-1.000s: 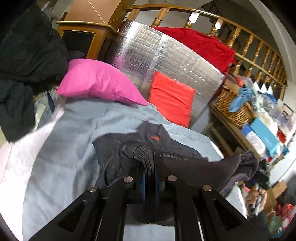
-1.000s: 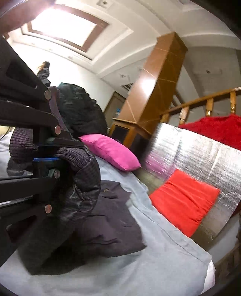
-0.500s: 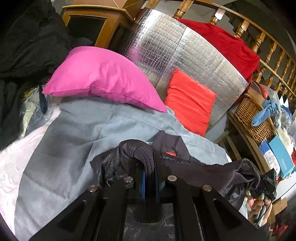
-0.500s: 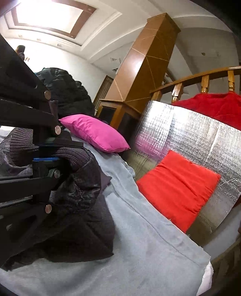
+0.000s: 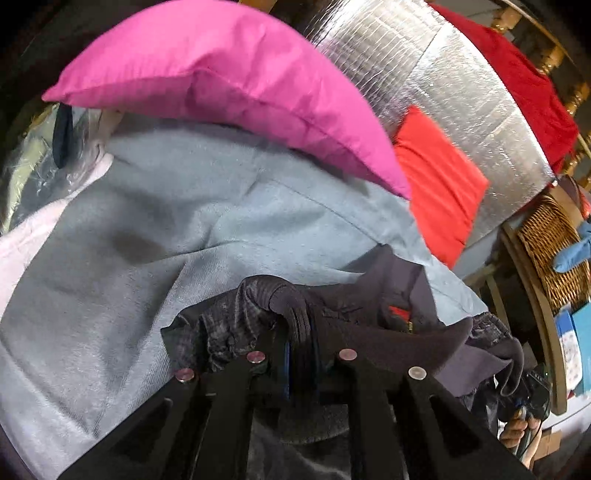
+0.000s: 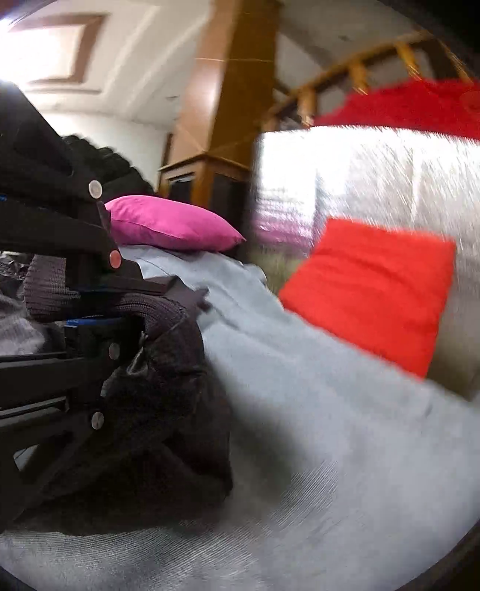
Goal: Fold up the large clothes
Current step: 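Open both tools to release the hem onto the collar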
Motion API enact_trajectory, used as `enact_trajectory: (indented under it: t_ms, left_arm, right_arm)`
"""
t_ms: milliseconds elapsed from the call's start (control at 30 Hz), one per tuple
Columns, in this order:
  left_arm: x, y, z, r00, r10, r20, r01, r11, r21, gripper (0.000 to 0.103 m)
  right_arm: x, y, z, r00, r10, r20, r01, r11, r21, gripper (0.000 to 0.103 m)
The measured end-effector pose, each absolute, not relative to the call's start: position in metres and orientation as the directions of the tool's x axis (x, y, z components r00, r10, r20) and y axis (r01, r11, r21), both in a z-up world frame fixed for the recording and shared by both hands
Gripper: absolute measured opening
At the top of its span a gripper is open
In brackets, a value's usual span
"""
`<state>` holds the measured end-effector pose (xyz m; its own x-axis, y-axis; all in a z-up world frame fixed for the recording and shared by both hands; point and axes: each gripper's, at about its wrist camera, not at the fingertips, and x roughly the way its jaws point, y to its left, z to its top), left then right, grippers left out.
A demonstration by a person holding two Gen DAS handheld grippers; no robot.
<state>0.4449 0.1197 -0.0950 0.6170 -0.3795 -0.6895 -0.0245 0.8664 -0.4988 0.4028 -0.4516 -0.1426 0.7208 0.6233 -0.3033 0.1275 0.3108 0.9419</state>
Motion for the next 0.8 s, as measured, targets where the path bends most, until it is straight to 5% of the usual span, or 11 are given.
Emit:
enact_trajectory:
  t_ms: [133,233,267,300,333,367,567,800]
  left_arm:
    - [0.454,0.118,-0.095,0.597,-0.372,-0.711,-0.048,0.867,-0.495,0.013]
    - [0.455,0.125,-0.091,0.601,-0.402,-0.691,-0.07,0.835,-0.546,0.028]
    - [0.453,0.128,-0.087,0.618,-0.382,-0.687,-0.082,0.838,-0.539,0.041]
    - [0.449,0.132,-0.082,0.649,-0.325,-0.687,-0.112,0.853,-0.51,0.053]
    - [0.451,0.132,-0.078,0.674,-0.281,-0.683,-0.139,0.86,-0.491,0.072]
    - [0.449,0.138,-0.074,0.699,-0.247,-0.671,-0.162,0.859,-0.486,0.076]
    - [0.417,0.172,-0.056,0.74,-0.214,-0.638,-0.185,0.847,-0.499,0.076]
    - [0.308,0.168,-0.061,0.761,-0.212,-0.613,-0.09,0.902,-0.423,0.076]
  right_arm:
    - [0.409,-0.45,-0.141,0.71,0.621,-0.332,0.136,0.342,0.93,0.013]
    - [0.411,-0.451,-0.136,0.714,0.624,-0.318,0.133,0.325,0.936,0.023]
    - [0.41,-0.452,-0.135,0.722,0.622,-0.302,0.13,0.308,0.943,0.038]
    - [0.409,-0.453,-0.132,0.735,0.615,-0.285,0.121,0.295,0.948,0.069]
    - [0.407,-0.455,-0.129,0.752,0.602,-0.268,0.109,0.287,0.952,0.083]
    - [0.404,-0.458,-0.125,0.773,0.585,-0.246,0.092,0.281,0.955,0.091]
    - [0.383,-0.455,-0.089,0.78,0.559,-0.281,0.027,0.419,0.908,0.091]
    - [0.264,-0.414,-0.081,0.771,0.542,-0.334,-0.048,0.573,0.818,0.091]
